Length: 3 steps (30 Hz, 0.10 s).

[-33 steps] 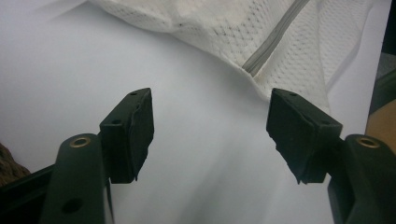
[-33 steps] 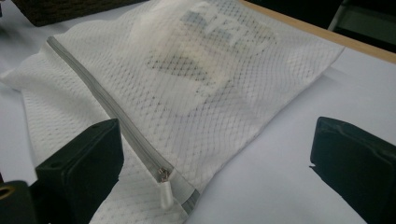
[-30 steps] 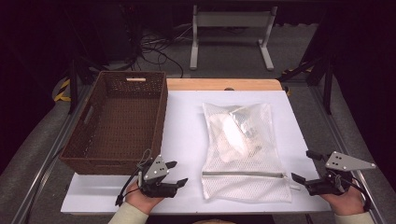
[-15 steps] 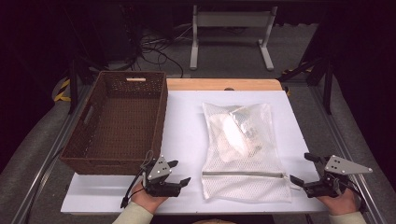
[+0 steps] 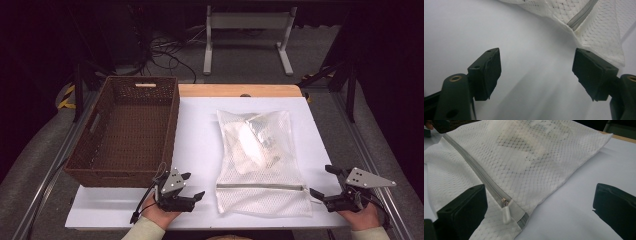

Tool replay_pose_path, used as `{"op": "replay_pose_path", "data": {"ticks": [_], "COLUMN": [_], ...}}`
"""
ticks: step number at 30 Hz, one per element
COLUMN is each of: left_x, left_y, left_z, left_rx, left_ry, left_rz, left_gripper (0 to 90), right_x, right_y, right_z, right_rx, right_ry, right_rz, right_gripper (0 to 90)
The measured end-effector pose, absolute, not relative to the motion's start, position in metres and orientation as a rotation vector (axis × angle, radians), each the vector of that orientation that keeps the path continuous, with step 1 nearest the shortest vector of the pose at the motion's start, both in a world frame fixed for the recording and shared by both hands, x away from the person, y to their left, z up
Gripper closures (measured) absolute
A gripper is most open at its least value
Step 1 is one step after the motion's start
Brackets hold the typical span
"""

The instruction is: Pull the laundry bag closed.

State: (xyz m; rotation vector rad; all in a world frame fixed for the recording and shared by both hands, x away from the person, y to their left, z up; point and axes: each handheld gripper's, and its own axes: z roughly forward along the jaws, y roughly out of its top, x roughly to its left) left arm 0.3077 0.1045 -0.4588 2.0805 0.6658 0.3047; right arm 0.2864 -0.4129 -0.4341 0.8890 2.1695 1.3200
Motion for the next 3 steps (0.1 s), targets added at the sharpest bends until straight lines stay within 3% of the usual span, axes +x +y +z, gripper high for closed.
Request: {"op": "replay_pose_path", "data": {"ticks": [3], "left_x": [0.3082], "left_y": [0.1047], "left_z": [-0.4588], "left_rx": [2.085], "left_ry": [0.668], "left_rz": [0.302], "left_gripper": [24.0], "right_x": [0.2866], "right_y": [-0.4116], "right_z": [-0.4337], "right_rx": [0.890], "right_ry": [2.173], "right_rz": [1.315], "right_gripper": [0.0]}}
